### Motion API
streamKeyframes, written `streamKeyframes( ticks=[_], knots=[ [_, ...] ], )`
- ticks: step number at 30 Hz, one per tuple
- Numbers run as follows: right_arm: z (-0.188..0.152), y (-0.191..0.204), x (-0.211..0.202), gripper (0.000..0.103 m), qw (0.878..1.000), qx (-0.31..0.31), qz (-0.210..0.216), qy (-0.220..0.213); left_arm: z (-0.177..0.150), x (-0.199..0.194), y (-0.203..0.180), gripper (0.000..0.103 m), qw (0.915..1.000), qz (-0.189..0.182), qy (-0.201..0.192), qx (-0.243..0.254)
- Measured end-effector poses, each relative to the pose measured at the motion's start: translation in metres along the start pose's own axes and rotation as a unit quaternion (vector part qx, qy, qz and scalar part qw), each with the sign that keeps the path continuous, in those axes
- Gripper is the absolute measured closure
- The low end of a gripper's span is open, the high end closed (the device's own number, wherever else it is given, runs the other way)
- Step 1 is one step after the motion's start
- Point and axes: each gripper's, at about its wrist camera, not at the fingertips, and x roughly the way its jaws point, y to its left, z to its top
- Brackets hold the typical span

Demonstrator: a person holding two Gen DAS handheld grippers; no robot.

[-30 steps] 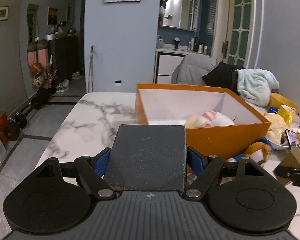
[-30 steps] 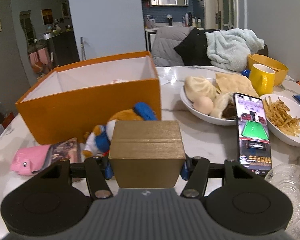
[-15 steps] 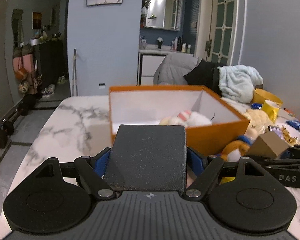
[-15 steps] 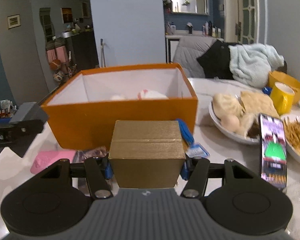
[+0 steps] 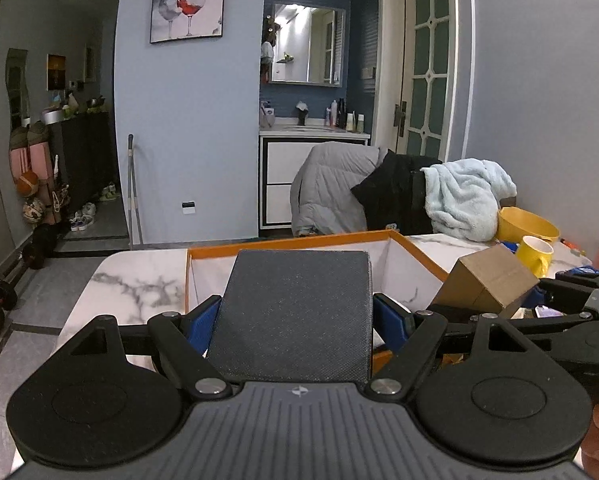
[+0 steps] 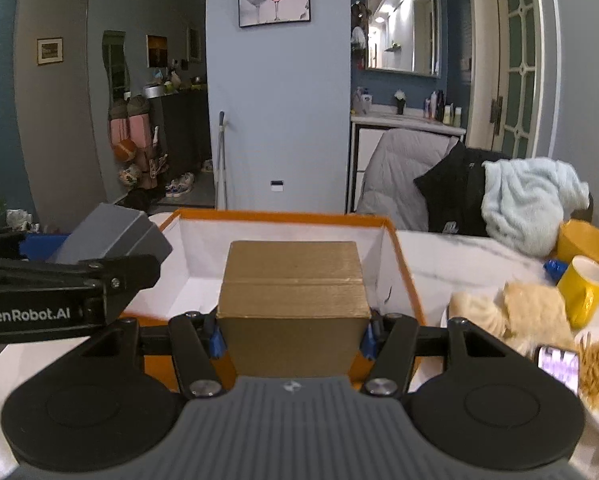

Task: Organize objects
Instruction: 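Carry the gray box and brown box with both tools over the orange box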

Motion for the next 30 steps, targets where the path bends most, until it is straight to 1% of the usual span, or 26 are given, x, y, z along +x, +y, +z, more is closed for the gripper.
streamKeyframes(
  ticks=[5, 9, 13, 16, 20, 24, 27, 30],
  knots=[
    [0.013, -0.002, 0.017, 0.042, 1.0, -0.014, -0.005, 0.0, 0.009, 0.016, 0.004, 0.01, 1.0, 0.001, 0.002, -0.002],
    [0.024, -0.006, 0.035, 0.042, 1.0, -0.02, -0.013, 0.003, 0.015, 0.034, 0.011, 0.01, 0.9998, -0.009, 0.01, -0.015],
    [0.033, -0.011, 0.056, 0.042, 0.999, -0.026, -0.016, 0.016, 0.02, 0.051, 0.011, 0.01, 0.9998, 0.001, 0.019, -0.008],
    [0.036, -0.014, 0.074, 0.042, 0.999, -0.024, -0.009, 0.034, 0.02, 0.064, 0.014, 0.01, 0.9995, 0.005, 0.029, -0.01],
    [0.038, -0.014, 0.1, 0.042, 0.998, -0.033, -0.009, 0.058, 0.019, 0.088, 0.022, 0.01, 0.9975, 0.004, 0.061, -0.035],
    [0.034, -0.015, 0.123, 0.042, 0.996, -0.029, -0.001, 0.09, 0.016, 0.105, 0.026, 0.01, 0.9958, 0.012, 0.082, -0.037],
    [0.032, -0.014, 0.138, 0.042, 0.994, -0.038, -0.008, 0.106, 0.015, 0.113, 0.025, 0.01, 0.9945, 0.017, 0.095, -0.04],
    [0.033, -0.014, 0.148, 0.042, 0.992, -0.04, -0.004, 0.12, 0.016, 0.122, 0.025, 0.01, 0.993, 0.014, 0.109, -0.043]
  ],
)
